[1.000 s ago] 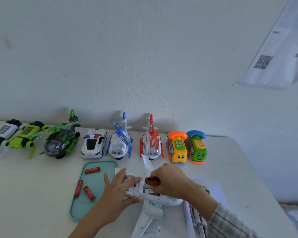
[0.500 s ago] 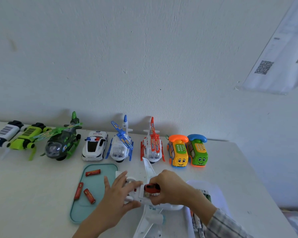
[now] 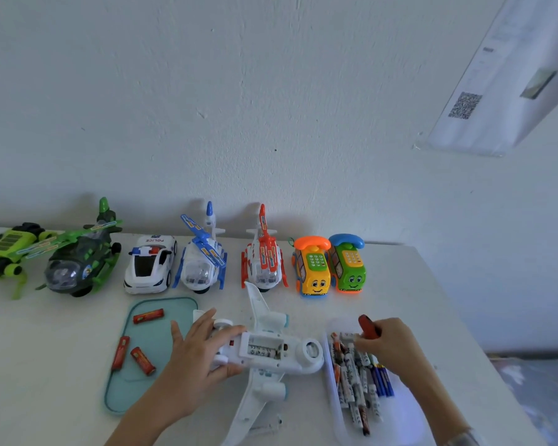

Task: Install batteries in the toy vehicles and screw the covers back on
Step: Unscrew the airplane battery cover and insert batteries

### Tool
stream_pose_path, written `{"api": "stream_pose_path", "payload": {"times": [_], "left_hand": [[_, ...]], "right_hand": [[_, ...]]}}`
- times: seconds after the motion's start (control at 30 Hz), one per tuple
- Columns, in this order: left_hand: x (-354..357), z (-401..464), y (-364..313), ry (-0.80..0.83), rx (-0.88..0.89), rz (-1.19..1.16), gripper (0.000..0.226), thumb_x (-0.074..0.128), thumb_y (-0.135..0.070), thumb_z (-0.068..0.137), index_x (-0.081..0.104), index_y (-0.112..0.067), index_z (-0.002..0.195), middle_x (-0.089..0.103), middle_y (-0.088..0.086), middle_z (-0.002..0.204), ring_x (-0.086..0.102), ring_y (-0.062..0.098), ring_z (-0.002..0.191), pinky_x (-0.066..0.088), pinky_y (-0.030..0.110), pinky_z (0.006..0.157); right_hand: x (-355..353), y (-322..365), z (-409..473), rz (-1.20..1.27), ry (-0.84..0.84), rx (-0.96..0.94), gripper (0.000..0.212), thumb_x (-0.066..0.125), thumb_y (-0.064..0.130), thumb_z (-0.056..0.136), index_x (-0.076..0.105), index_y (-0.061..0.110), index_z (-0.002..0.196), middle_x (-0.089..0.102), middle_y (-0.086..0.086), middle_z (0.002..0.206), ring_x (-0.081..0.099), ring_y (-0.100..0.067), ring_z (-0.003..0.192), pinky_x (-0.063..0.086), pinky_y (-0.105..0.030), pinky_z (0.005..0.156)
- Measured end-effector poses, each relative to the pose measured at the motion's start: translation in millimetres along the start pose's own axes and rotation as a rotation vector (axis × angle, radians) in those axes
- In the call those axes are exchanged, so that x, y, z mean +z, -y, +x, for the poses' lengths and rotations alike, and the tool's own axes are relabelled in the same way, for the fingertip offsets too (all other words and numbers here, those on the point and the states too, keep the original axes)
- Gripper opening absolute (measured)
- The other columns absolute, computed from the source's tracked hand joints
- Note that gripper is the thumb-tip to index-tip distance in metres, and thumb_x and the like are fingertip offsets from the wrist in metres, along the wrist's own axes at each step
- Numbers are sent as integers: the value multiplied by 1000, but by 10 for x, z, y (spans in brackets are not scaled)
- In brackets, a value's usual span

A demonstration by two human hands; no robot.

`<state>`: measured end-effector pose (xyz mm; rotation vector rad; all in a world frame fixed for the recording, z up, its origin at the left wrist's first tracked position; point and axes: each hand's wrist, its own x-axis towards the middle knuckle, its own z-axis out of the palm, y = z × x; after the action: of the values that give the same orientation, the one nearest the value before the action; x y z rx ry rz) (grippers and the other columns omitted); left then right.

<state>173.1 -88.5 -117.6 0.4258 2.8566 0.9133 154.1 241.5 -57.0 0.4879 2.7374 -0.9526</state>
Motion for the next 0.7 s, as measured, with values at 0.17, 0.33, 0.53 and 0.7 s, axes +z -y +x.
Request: {"api": "stream_pose_path", "payload": {"times": [0.17,0.33,0.53,0.7], "left_hand": [[30,-9,21,-5,-5,12,86,7,-100,55,30,-62,129,32,-9,148,-15,-12,134,-17,50,111],[13,-18,-6,2,-3,20,84,6,-98,58,30,-61,130,32,-10,148,-16,-11,134,-16,50,111],[-22,-38,-44,23,-11,27,91,3,-98,56,28,-56,132,28,-12,148,-16,-8,135,-21,47,109],[-22,-40,-58,23,-15,32,88,2,-97,56,27,-58,130,27,-11,150,-18,-9,134,-21,49,109]], "right_hand": [[-77,267,-182,-84,-234,-87,33,62,31,87,46,13,65,50,0,52,44,-17,46,33,-27,47],[-70,832,-582,184,-479,-448,28,62,36,88,49,21,68,50,5,61,44,-11,52,28,-25,50],[458,968,-614,367,-318,-513,25,66,22,87,43,28,78,58,1,61,53,-12,55,40,-22,51],[658,968,-602,275,-255,-574,23,61,17,91,42,19,79,40,6,54,43,-7,56,33,-16,48]]}}
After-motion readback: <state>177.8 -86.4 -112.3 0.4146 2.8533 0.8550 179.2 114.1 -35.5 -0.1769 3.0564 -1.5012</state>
